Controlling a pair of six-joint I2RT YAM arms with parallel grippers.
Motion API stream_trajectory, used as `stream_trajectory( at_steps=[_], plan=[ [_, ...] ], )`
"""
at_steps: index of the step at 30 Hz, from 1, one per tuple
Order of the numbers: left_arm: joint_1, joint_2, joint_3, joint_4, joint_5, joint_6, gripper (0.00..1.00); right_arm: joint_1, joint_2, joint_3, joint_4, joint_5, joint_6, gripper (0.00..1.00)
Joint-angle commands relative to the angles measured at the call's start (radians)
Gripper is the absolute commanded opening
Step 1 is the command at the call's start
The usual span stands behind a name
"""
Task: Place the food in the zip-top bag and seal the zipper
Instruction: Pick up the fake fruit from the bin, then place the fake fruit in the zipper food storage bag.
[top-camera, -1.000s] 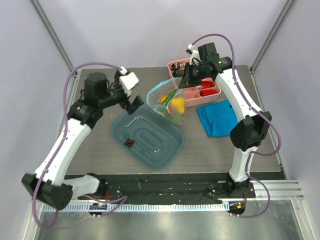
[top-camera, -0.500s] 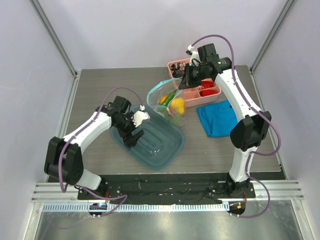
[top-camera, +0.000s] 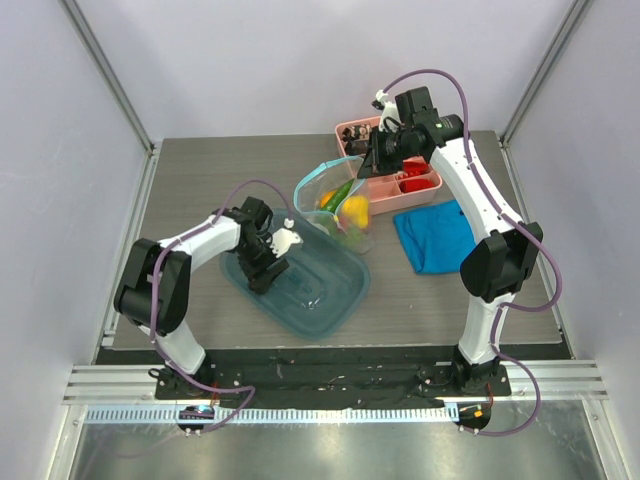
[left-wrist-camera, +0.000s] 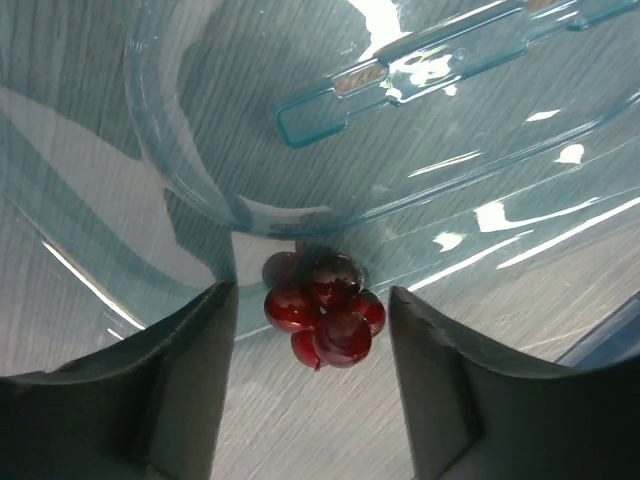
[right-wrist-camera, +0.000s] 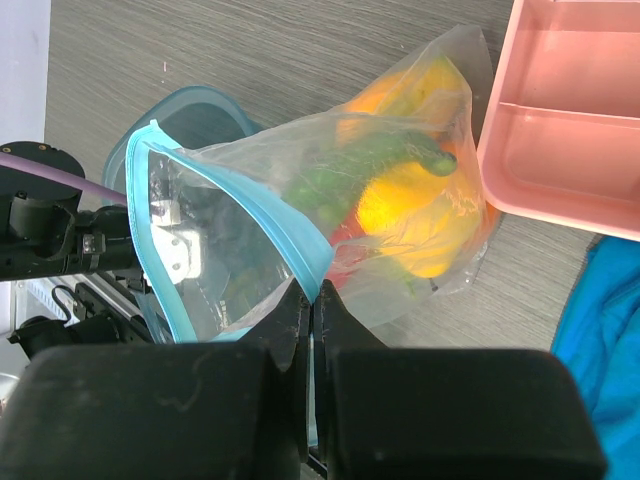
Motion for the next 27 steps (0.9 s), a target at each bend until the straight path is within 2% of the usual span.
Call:
stream_trajectory(
  at_steps=[1,4,5,7,8,9,14,16,21,24,27],
  plan=[
    [0.006,-0.019,0.013,0.004,-0.010,-0.002,0.61,-0.003,-0.028,0.011,0.010,0.001,-0.016,0.01],
    [0.006,-0.062,0.064,-0.033,0.020,-0.007,0.45,-0.003,-0.025,0.015,0.010,-0.005,-0.014,0.01],
    [0.006,-0.073,0.099,-0.046,0.041,-0.009,0.36,-0.001,-0.024,0.017,0.012,-0.010,-0.014,0.01],
    [0.006,-0.096,0.141,-0.092,0.073,-0.012,0.24,-0.003,-0.021,0.020,0.012,-0.014,-0.014,0.01],
    [0.006,-0.116,0.168,-0.106,0.108,-0.018,0.15,-0.001,-0.021,0.018,0.012,-0.017,-0.016,0.01],
    [0.006,-0.125,0.223,-0.120,0.125,-0.021,0.11,-0.003,-0.022,0.020,0.012,-0.019,-0.017,0.01],
    [0.006,-0.151,0.427,-0.188,0.234,-0.070,0.00,-0.001,-0.022,0.014,0.012,-0.024,-0.022,0.01],
    [0.006,-0.143,0.563,-0.172,0.290,-0.136,0.00,-0.003,-0.027,0.011,0.012,-0.028,-0.025,0.01],
    [-0.017,-0.078,0.762,0.134,0.299,-0.387,0.00,-0.001,-0.028,-0.009,0.013,-0.047,-0.030,0.01],
    [-0.070,-0.015,0.872,0.197,0.262,-0.417,0.00,-0.003,-0.027,-0.006,0.012,-0.050,-0.028,0.01],
    [-0.124,0.051,0.908,0.219,0.256,-0.432,0.00,-0.001,-0.027,0.003,0.010,-0.048,-0.027,0.01]
  ],
)
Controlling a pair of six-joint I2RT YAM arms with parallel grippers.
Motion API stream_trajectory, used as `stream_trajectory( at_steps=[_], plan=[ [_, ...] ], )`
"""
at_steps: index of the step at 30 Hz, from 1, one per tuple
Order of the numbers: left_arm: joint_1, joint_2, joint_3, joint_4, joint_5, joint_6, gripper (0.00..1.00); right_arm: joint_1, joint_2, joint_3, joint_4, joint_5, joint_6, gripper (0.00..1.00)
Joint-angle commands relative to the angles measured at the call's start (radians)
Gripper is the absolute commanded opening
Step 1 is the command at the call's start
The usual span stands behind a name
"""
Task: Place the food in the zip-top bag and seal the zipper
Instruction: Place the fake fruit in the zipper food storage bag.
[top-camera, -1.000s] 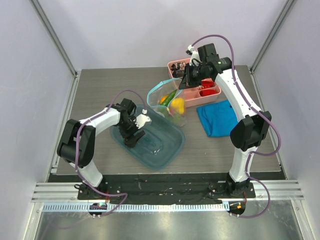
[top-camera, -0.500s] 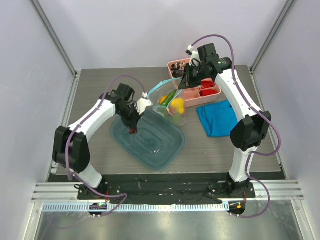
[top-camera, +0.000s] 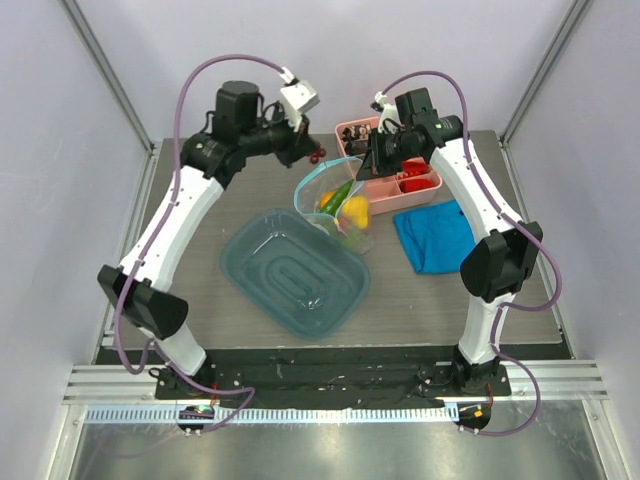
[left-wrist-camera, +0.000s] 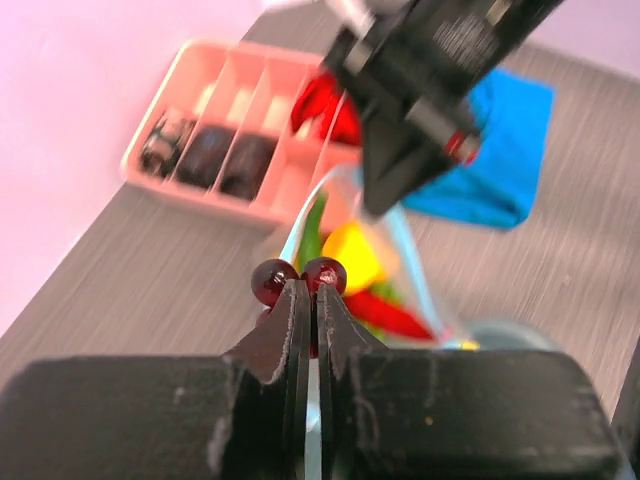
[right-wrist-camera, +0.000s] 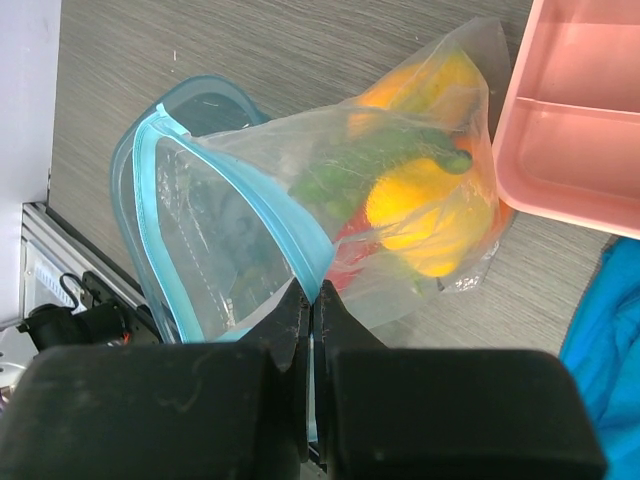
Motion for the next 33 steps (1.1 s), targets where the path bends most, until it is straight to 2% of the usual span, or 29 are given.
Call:
stream_trajectory(
  at_steps=[1,4,6,7,9,10,11,13,17,18,23,26,27,28,30,33],
  plan=[
    [-0.077,0.105,0.033,0.115,0.009,-0.074,0.00,-0.001,-0.027,0.019,0.008,-0.016,-0.019,0.01],
    [-0.108,0.119,-0.018,0.136,-0.014,-0.063,0.01,-0.003,-0.031,0.017,0.008,-0.013,-0.025,0.01],
    [-0.108,0.128,-0.039,0.135,-0.028,-0.068,0.10,-0.001,-0.035,0.019,0.007,-0.020,-0.031,0.01],
    [-0.108,0.126,-0.047,0.132,-0.034,-0.065,0.29,-0.001,-0.036,0.019,0.007,-0.025,-0.040,0.01],
    [-0.105,0.111,-0.064,0.126,-0.051,-0.051,0.55,-0.001,-0.035,0.023,0.007,-0.037,-0.049,0.01],
    [-0.105,0.103,-0.067,0.117,-0.052,-0.043,0.78,-0.001,-0.033,0.023,0.005,-0.042,-0.057,0.01],
    [-0.103,0.084,-0.070,0.091,-0.051,-0.016,0.87,-0.001,-0.031,0.031,0.002,-0.046,-0.062,0.01],
    [-0.086,0.057,-0.102,0.057,0.003,0.038,0.98,-0.003,-0.021,0.042,0.000,-0.056,-0.077,0.01],
    [-0.072,-0.036,-0.213,-0.017,0.109,0.258,1.00,-0.001,-0.007,0.071,-0.012,-0.066,-0.100,0.01],
    [-0.072,-0.065,-0.239,-0.065,0.133,0.376,1.00,-0.001,-0.005,0.072,-0.013,-0.068,-0.101,0.01],
    [-0.077,-0.116,-0.374,-0.133,0.274,0.663,1.00,-0.003,0.007,0.091,-0.020,-0.083,-0.121,0.01],
    [-0.086,-0.092,-0.385,-0.120,0.261,0.714,1.00,0.003,0.018,0.111,-0.026,-0.086,-0.131,0.01],
    [-0.089,-0.081,-0.388,-0.062,0.250,0.704,1.00,0.006,0.019,0.112,-0.027,-0.088,-0.135,0.01],
    [-0.092,-0.064,-0.394,-0.013,0.210,0.629,1.00,0.010,0.018,0.112,-0.032,-0.089,-0.138,0.01],
    [-0.092,-0.053,-0.421,0.084,0.192,0.580,0.98,0.016,0.016,0.112,-0.039,-0.089,-0.157,0.01],
    [-0.106,-0.036,-0.444,0.092,0.201,0.665,0.92,0.029,0.013,0.114,-0.044,-0.082,-0.169,0.01]
  ],
)
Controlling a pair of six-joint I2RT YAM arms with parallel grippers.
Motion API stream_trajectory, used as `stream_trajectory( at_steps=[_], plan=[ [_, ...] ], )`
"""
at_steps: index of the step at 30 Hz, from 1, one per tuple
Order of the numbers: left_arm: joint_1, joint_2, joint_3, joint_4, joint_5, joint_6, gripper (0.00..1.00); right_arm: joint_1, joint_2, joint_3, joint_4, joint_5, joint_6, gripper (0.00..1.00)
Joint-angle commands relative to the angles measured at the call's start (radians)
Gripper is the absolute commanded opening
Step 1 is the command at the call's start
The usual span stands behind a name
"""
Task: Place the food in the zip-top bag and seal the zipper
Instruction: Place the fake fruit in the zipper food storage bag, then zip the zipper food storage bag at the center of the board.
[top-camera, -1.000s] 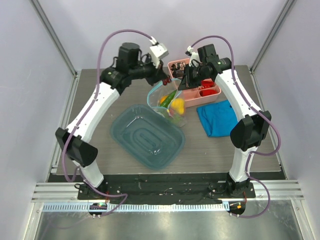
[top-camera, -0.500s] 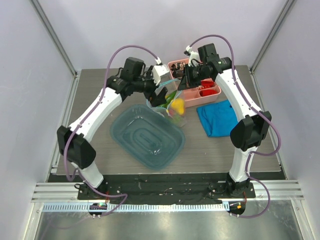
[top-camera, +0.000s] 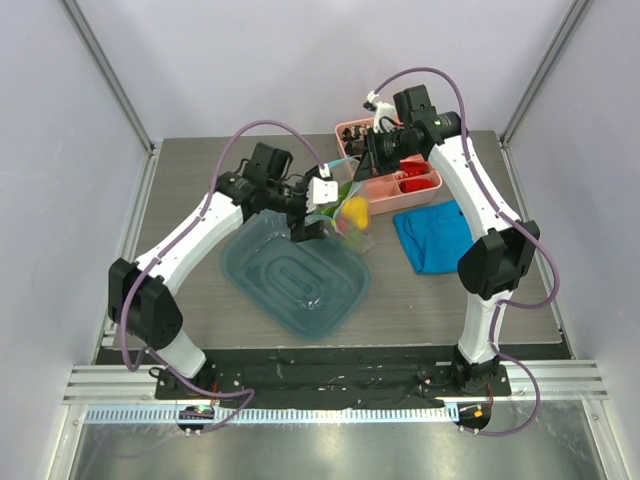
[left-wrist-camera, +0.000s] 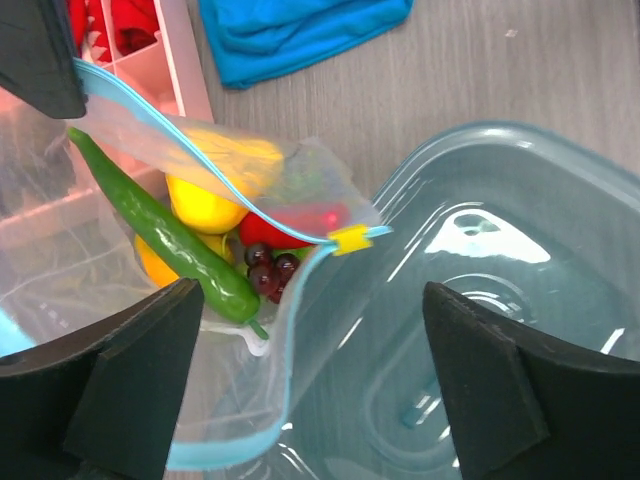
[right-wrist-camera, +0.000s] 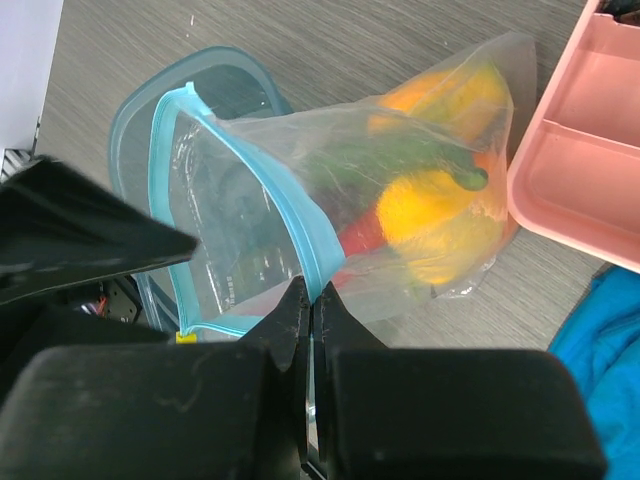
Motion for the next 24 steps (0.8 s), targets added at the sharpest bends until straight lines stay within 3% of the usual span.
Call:
stream_trajectory(
  at_steps=[1,5,11,12,14,16,17,20,21,24],
  plan=[
    [-0.020,0.020,-0.031,0.080,-0.001,0.105,0.90,0.029,-0.012,0.053,0.007,-0.012,-0.050,0.01],
    [-0.046,0.009,-0.086,0.081,-0.038,0.217,0.66,0.043,-0.006,0.078,-0.009,0.008,-0.072,0.01],
    [-0.063,-0.012,-0.117,0.141,0.015,0.101,0.20,0.056,0.003,0.076,0.002,0.013,-0.075,0.01],
    [-0.070,-0.020,-0.125,0.196,0.016,0.058,0.08,0.057,0.008,0.084,0.005,0.013,-0.073,0.01],
    [-0.095,-0.025,-0.148,0.253,0.008,0.006,0.00,0.062,0.028,0.116,0.014,0.013,-0.075,0.01],
    [-0.107,-0.019,-0.159,0.372,-0.004,-0.108,0.00,0.062,0.045,0.148,0.017,0.013,-0.075,0.04],
    [-0.109,-0.009,-0.145,0.403,-0.009,-0.143,0.00,0.060,0.046,0.187,0.013,0.025,-0.075,0.09],
    [-0.109,0.047,-0.078,0.460,-0.041,-0.307,0.00,0.030,-0.013,0.180,0.011,0.062,-0.148,0.46],
    [-0.107,0.060,-0.061,0.463,-0.044,-0.336,0.00,-0.002,-0.041,0.152,0.037,0.062,-0.164,0.68],
    [-0.109,0.095,-0.022,0.505,-0.032,-0.425,0.00,-0.044,-0.188,-0.056,0.149,0.043,-0.201,0.75]
  ],
)
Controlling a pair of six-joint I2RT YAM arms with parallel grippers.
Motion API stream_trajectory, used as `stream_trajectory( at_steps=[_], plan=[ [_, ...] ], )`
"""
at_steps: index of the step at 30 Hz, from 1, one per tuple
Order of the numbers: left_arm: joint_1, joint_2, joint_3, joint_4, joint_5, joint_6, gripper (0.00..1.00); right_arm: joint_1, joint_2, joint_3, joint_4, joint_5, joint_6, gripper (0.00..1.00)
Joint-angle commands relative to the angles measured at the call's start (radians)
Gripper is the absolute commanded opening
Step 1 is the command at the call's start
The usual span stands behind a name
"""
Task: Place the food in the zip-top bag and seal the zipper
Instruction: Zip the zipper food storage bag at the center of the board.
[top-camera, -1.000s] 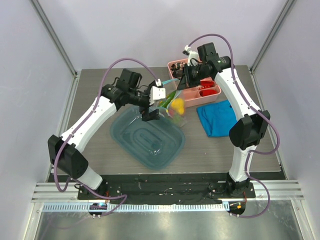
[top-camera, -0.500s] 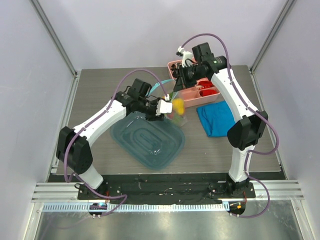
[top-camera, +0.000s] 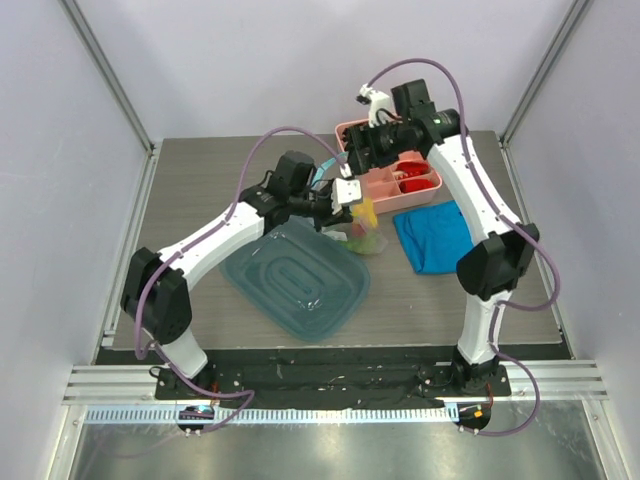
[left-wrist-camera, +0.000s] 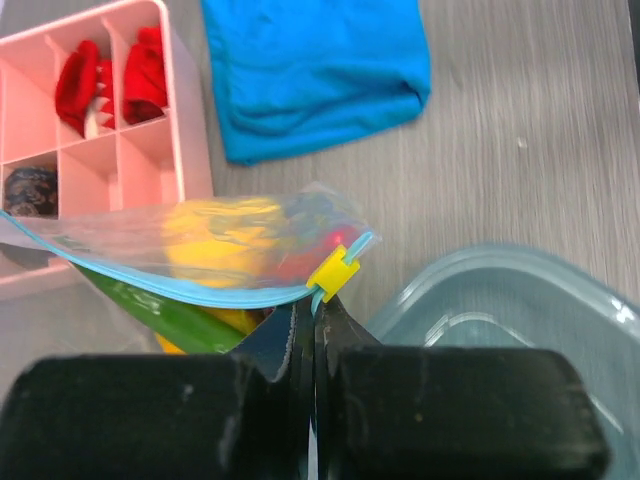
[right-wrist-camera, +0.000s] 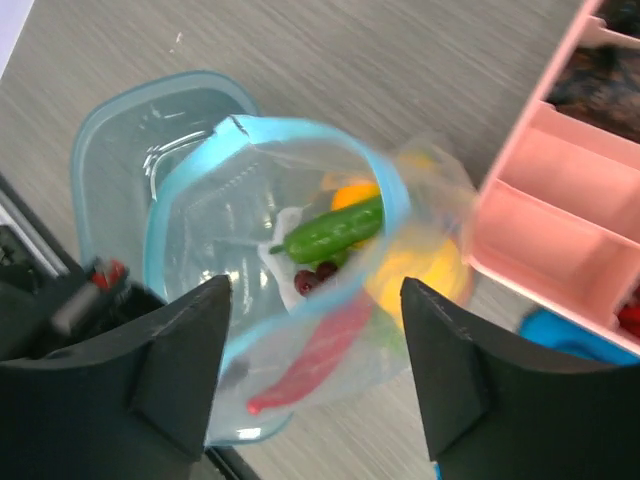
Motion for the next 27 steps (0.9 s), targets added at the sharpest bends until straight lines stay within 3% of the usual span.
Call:
stream_trajectory(
  at_steps=[1,7,13,16,27],
  plan=[
    [-0.001,0.040,0.083,0.187,0.013,-0.215,0.00,-0.080,-0.253,-0.265,0.157,0.002,-0.090,0.75],
    [-0.002,0.094,0.169,0.186,0.023,-0.286,0.00,-0.083,-0.618,-0.796,0.461,-0.030,-0.280,0.73],
    [-0.002,0.106,0.178,0.183,0.027,-0.298,0.00,-0.077,-0.836,-1.090,0.712,-0.096,-0.318,0.56],
    [-0.004,0.101,0.174,0.175,0.038,-0.292,0.00,-0.057,-0.824,-1.107,0.763,-0.108,-0.305,0.49],
    [-0.042,0.111,0.189,0.083,0.043,-0.200,0.01,-0.011,-0.749,-1.078,0.785,-0.150,-0.370,0.38]
  ],
)
